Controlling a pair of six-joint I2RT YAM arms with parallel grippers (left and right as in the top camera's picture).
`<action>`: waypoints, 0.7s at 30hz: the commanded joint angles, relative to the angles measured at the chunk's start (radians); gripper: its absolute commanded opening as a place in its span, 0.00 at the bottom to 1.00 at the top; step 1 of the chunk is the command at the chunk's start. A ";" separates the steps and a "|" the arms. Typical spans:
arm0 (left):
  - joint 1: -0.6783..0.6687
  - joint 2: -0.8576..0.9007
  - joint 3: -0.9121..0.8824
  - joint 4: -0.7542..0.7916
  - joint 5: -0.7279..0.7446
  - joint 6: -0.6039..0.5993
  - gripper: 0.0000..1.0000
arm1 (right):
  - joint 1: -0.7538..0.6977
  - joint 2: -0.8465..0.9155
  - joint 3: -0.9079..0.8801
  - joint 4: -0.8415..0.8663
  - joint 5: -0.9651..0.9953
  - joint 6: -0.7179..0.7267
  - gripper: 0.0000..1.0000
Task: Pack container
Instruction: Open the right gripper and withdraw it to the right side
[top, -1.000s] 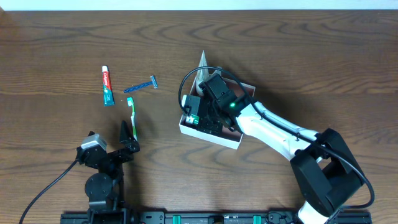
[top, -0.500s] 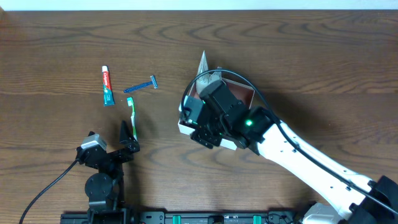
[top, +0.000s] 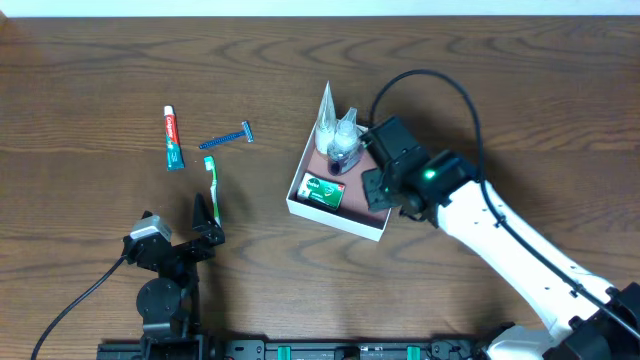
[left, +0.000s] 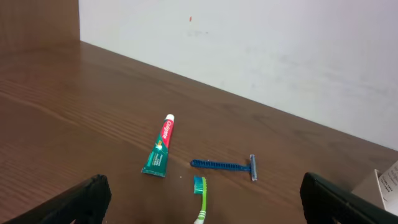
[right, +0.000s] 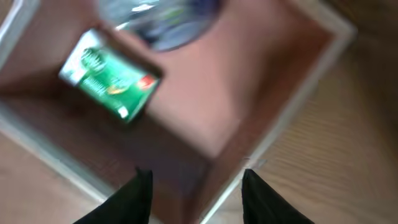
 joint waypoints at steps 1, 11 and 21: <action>0.005 -0.001 -0.023 -0.035 -0.011 0.016 0.98 | -0.040 0.025 0.002 -0.006 0.038 0.096 0.38; 0.005 -0.001 -0.023 -0.035 -0.012 0.016 0.98 | -0.077 0.138 -0.006 0.001 0.034 0.100 0.27; 0.005 -0.001 -0.023 -0.035 -0.011 0.016 0.98 | -0.079 0.180 -0.006 0.011 0.037 0.107 0.09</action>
